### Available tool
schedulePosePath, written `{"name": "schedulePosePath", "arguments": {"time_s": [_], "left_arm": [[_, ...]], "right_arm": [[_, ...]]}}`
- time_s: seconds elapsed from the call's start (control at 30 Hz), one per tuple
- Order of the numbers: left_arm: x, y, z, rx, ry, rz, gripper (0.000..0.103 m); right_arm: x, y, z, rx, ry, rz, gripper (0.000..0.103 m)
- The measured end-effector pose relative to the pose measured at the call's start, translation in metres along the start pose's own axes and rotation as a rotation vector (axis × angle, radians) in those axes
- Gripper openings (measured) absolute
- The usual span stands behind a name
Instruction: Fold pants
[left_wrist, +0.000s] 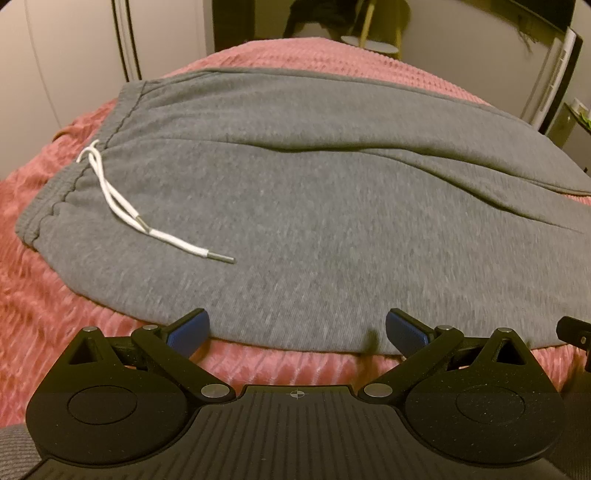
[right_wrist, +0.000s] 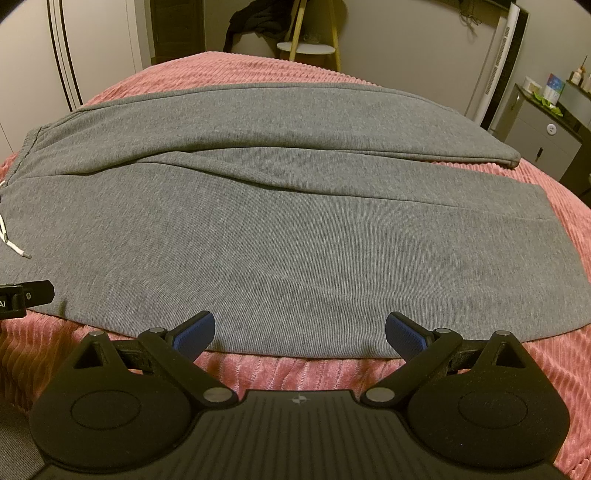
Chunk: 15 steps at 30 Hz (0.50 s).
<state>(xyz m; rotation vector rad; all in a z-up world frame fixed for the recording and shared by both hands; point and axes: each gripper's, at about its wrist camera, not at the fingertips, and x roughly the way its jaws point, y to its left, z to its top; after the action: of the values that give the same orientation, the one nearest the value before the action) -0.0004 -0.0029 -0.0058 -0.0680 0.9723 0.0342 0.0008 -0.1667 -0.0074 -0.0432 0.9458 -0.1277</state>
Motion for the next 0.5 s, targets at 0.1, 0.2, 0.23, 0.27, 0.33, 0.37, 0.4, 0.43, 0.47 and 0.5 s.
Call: {"name": "schedulePosePath", "arguments": {"time_s": [0.1,0.2,0.23,0.27,0.33,0.37,0.4,0.43,0.47,0.5], "left_arm": [[-0.0004,0.0002,0.0003,0.0,0.003,-0.001,0.103],[-0.0003,-0.0003,0.0006,0.001,0.007,-0.002,0.103],[-0.0004,-0.0006,0.0004,0.002,0.007,-0.002,0.103],[-0.0005,-0.0003,0.0006,0.002,0.008,-0.002,0.103],[-0.0006,-0.0003,0.0005,0.001,0.009,-0.002,0.103],[-0.0006,-0.0004,0.0005,0.001,0.009,-0.001,0.103],[-0.0003,0.0,0.0009,0.0,0.01,-0.001,0.103],[-0.0004,0.0,0.0008,-0.001,0.012,-0.001,0.103],[-0.0003,0.0001,0.001,-0.002,0.013,-0.002,0.103],[-0.0003,0.0002,0.0011,-0.002,0.013,-0.002,0.103]], "right_arm": [[0.0001,-0.0001,0.0001,-0.001,0.0,0.0,0.099],[0.0002,-0.0001,0.0002,0.0,0.0,0.0,0.099],[0.0003,0.0001,0.0003,0.0,0.001,0.0,0.099],[0.0003,0.0,0.0003,0.0,0.001,0.0,0.099],[0.0004,0.0003,0.0003,0.0,0.001,-0.001,0.099],[0.0004,0.0003,0.0004,-0.001,0.001,-0.001,0.099],[0.0004,0.0001,0.0003,-0.001,0.001,-0.001,0.099],[0.0004,0.0003,0.0004,-0.001,0.001,-0.001,0.099],[0.0004,0.0,0.0005,-0.001,0.001,0.0,0.099],[0.0005,0.0001,0.0006,-0.001,0.001,-0.001,0.099]]}}
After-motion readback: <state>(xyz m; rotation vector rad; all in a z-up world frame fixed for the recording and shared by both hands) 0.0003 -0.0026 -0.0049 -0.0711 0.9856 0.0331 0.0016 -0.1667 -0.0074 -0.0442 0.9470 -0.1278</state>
